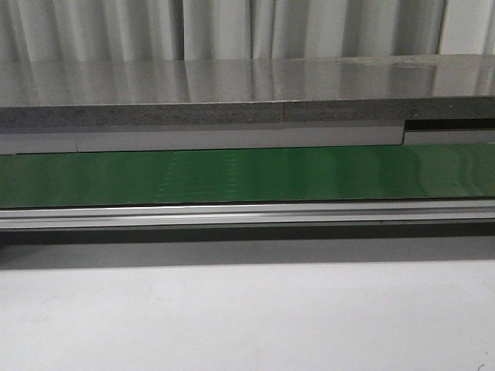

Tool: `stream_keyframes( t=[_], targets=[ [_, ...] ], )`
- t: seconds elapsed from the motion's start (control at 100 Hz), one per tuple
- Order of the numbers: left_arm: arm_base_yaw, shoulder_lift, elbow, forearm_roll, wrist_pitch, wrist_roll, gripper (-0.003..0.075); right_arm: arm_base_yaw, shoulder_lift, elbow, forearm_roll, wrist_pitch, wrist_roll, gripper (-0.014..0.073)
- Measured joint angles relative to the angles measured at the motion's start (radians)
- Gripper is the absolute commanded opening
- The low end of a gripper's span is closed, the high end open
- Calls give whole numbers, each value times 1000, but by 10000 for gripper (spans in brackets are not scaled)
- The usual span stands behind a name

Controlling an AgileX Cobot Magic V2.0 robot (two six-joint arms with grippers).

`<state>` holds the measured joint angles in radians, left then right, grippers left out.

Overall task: Move button from left to right
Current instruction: 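Move the left gripper over the blue tray toward the yellow button switch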

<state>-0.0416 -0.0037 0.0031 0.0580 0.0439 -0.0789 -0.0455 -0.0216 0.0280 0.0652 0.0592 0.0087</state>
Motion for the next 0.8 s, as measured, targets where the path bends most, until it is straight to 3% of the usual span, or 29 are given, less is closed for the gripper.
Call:
stream_keyframes(
  t=[0.8],
  targets=[
    [0, 0, -6, -6, 26, 0, -20, 0, 0, 0, 0, 0, 0, -67]
  ],
)
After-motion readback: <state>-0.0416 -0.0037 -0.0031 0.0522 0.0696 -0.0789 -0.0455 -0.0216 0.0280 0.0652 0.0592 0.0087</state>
